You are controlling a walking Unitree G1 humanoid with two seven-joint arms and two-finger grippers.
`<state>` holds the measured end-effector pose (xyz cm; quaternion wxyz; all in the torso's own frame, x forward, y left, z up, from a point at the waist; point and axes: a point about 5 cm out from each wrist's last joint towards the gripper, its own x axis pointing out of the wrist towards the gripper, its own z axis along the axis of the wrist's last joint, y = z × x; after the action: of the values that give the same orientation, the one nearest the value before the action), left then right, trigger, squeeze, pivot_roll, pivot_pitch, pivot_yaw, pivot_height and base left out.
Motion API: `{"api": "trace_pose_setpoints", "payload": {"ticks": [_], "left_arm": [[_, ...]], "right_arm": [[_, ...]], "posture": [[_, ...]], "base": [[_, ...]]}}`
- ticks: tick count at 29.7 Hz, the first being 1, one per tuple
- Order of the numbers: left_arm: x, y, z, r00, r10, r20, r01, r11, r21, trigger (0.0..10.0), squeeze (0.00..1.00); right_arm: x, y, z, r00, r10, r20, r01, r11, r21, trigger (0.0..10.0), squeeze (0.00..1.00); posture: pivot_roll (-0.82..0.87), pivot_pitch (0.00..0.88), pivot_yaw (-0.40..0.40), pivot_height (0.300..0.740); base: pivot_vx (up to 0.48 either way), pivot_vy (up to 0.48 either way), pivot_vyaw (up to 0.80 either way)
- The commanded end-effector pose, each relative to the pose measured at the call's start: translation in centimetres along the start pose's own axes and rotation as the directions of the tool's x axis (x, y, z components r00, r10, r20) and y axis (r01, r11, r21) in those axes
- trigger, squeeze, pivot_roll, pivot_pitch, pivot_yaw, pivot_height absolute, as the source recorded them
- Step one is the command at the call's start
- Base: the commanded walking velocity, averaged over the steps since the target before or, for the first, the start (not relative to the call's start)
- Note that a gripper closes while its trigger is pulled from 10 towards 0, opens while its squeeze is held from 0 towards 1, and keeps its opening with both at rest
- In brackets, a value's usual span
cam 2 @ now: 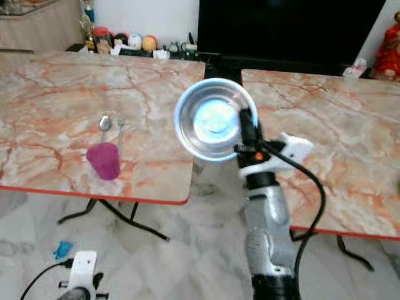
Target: Setting the table
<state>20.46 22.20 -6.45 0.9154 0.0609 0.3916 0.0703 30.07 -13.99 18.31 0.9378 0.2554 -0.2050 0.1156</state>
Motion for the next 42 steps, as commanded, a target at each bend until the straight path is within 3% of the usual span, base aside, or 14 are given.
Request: {"api": "trace_pose_setpoints", "payload": {"ticks": [1, 12, 16, 20, 25, 42], "left_arm": [[0.0, 0.4, 0.0, 1.000, 0.007, -0.004, -0.007, 1.000, 0.001, 10.0, 0.00], [0.0, 0.6, 0.1, 1.000, 0.004, -0.005, -0.003, 1.000, 0.023, 10.0, 0.00], [0.0, 0.7, 0.1, 1.000, 0.005, -0.006, -0.005, 1.000, 0.023, 10.0, 0.00], [0.0, 0.8, 0.1, 1.000, 0.004, -0.008, -0.004, 1.000, 0.025, 10.0, 0.00], [0.0, 0.8, 0.0, 1.000, 0.002, -0.010, -0.002, 1.000, 0.028, 10.0, 0.00], [0.0, 0.6, -0.1, 1.000, 0.001, -0.012, -0.001, 1.000, 0.024, 10.0, 0.00]], "right_arm": [[0.3, 0.3, 0.5, 1.000, 0.010, 0.018, -0.010, 1.000, -0.006, 10.0, 0.00], [0.1, -0.1, 0.1, 1.000, -0.016, 0.005, 0.016, 1.000, -0.008, 10.0, 0.00], [-0.3, -0.4, 0.3, 1.000, 0.001, -0.019, -0.002, 0.998, -0.056, 10.0, 0.00], [-1.3, -2.7, 1.3, 0.998, -0.030, -0.046, 0.024, 0.991, -0.128, 10.0, 0.00], [-1.4, -3.3, 1.6, 0.998, -0.036, -0.053, 0.026, 0.985, -0.169, 10.0, 0.00], [-0.9, -2.9, 1.4, 0.998, -0.042, -0.048, 0.034, 0.987, -0.156, 10.0, 0.00]], "posture": [[0.06, 0.000, -0.044, 0.740], [0.06, 0.000, -0.038, 0.740], [0.06, 0.000, -0.037, 0.740], [0.05, 0.000, -0.034, 0.740], [0.05, 0.000, -0.035, 0.740], [0.05, 0.000, -0.040, 0.740]], "base": [[0.000, -0.307, 0.00], [0.000, -0.307, 0.00], [0.000, -0.307, 0.00], [0.000, -0.308, 0.00], [0.000, -0.308, 0.00], [0.000, -0.309, 0.00]]}}
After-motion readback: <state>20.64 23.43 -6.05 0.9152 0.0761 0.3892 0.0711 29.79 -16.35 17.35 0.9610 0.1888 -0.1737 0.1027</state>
